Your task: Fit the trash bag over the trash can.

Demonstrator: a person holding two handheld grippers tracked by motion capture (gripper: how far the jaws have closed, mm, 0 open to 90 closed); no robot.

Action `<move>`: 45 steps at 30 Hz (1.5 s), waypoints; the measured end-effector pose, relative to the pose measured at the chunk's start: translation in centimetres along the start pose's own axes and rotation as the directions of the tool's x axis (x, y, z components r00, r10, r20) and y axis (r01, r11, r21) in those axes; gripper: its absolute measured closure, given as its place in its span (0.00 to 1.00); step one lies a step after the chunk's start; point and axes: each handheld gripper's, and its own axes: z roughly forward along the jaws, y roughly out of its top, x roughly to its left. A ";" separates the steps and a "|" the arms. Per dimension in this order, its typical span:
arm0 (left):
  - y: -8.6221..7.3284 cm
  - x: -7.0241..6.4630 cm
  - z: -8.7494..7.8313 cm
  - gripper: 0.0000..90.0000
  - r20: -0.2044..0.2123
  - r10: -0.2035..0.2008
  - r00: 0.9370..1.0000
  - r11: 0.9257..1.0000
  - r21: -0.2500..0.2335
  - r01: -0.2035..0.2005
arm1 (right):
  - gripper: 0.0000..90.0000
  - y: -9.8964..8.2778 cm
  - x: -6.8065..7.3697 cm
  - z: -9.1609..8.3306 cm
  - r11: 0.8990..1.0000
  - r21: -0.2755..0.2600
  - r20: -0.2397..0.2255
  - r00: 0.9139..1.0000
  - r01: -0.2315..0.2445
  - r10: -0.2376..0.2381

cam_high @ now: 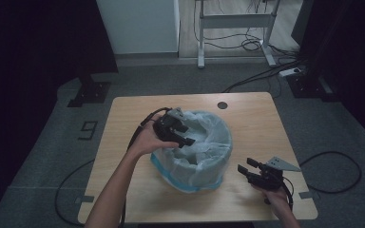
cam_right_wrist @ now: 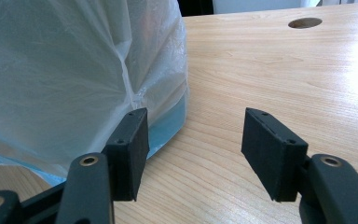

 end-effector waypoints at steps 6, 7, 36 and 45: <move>-1.5 -0.9 -1.8 0.39 -0.045 -0.005 0.999 0.990 -0.141 -0.001 | 0.44 0.0 0.1 0.0 1.000 0.005 0.005 1.000 0.008 -0.008; -1.7 -1.1 -2.0 0.39 -0.051 -0.007 0.999 0.989 -0.150 -0.001 | 0.44 -0.1 0.1 0.1 1.000 0.006 0.005 1.000 0.009 -0.009; -15.5 -4.7 -5.4 0.34 -0.139 -0.192 0.972 0.916 -0.381 0.127 | 0.44 -0.5 0.2 0.3 0.999 0.033 0.027 0.999 0.028 -0.029; -19.9 -4.6 -3.7 0.34 -0.133 -0.262 0.956 0.915 -0.349 0.202 | 0.44 -0.8 0.3 0.6 0.998 0.046 0.029 0.999 0.036 -0.038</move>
